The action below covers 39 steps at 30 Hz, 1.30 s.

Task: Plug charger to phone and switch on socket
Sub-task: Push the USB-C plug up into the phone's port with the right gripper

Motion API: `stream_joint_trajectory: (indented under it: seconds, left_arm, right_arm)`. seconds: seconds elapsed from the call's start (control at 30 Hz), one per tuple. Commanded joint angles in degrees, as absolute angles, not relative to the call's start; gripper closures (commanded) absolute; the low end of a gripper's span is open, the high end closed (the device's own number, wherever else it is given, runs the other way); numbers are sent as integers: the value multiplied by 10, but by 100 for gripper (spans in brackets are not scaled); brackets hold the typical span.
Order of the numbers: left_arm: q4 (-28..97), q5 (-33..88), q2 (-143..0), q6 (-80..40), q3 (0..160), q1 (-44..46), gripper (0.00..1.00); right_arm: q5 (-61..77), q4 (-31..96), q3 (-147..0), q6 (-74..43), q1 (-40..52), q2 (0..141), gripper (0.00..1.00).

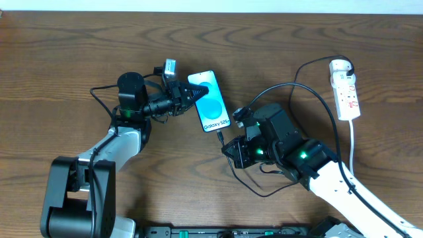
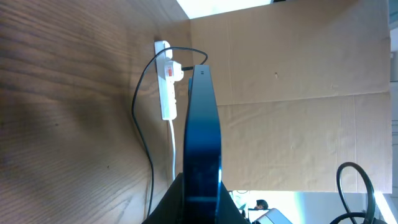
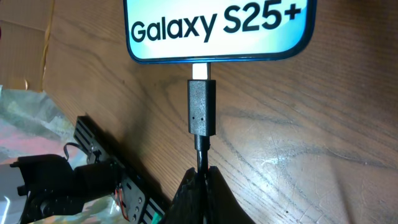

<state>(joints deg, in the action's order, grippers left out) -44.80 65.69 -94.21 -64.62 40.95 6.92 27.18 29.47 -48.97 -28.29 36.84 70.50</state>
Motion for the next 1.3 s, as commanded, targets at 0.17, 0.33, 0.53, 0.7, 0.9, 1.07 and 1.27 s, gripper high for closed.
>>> stream_joint_trajectory:
  seconds: [0.17,0.33,0.53,0.7,0.9,1.07,1.27]
  left_arm:
    - [-453,669,-941,-644,419,70,93]
    - [-453,675,-941,-648,419,70,93]
    - [-454,680,-941,-648,419,70,93]
    - [-454,680,-941,-652,419,70,93]
    - [-454,679,-941,-652,419,70,93]
    - [-454,679,-941,-667,419,70,93]
    - [-454,679,-941,-676,419,70,93]
  right_arm:
    - [271,283,-488,-289,371,706,99]
    - [258,271,-488,-289,371,706,99]
    - [256,275,-488,-291,371,708,99]
    - [256,283,-488,-296,371,708,99]
    - [267,281,-488,-302,371,708,99]
    - [274,281,-488,-302,371,708,99]
    - [276,279,-488,-309,371,708,99]
